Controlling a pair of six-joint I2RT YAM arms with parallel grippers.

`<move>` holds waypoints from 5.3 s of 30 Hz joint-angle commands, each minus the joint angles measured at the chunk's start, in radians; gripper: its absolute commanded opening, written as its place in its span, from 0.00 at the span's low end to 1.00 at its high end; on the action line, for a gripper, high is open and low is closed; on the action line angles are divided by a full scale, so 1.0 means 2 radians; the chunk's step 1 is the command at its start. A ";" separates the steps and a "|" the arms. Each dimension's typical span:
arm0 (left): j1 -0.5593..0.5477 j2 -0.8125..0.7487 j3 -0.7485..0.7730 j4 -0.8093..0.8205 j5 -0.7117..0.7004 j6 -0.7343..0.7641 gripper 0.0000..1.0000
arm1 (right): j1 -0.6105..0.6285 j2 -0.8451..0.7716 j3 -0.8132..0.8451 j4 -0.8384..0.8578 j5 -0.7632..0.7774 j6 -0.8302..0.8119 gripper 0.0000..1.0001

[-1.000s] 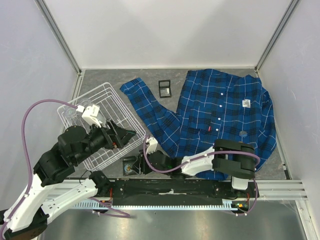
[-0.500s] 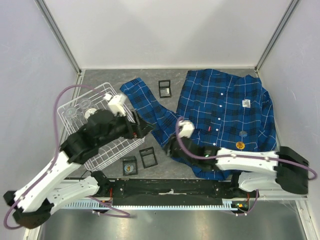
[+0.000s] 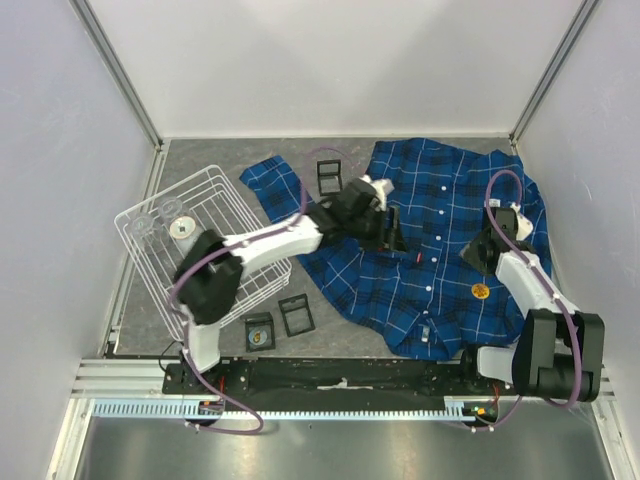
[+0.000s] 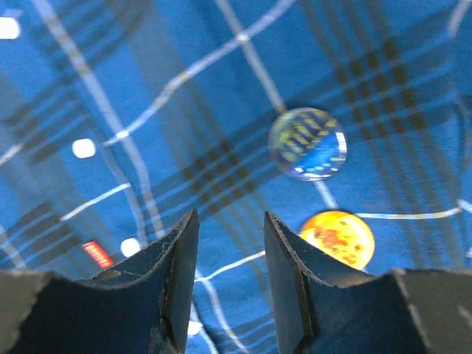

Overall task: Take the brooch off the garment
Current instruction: Remove the brooch from the clothes.

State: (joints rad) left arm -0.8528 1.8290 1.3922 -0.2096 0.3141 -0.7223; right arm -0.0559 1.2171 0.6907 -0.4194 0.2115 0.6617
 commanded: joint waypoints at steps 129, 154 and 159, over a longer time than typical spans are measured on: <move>-0.065 0.409 0.454 0.045 0.194 -0.032 0.41 | -0.177 0.024 -0.075 0.074 -0.277 -0.094 0.54; -0.040 0.343 0.354 0.067 0.160 -0.094 0.36 | -0.141 0.027 -0.071 0.093 -0.367 -0.085 0.42; -0.036 0.351 0.342 0.065 0.164 -0.101 0.35 | -0.138 0.010 -0.070 0.093 -0.372 -0.076 0.39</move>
State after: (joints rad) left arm -0.9257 2.5347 2.0846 -0.1177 0.6113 -0.8734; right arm -0.3374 1.2633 0.5415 -0.2543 -0.4931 0.4946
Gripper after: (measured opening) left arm 0.355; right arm 0.394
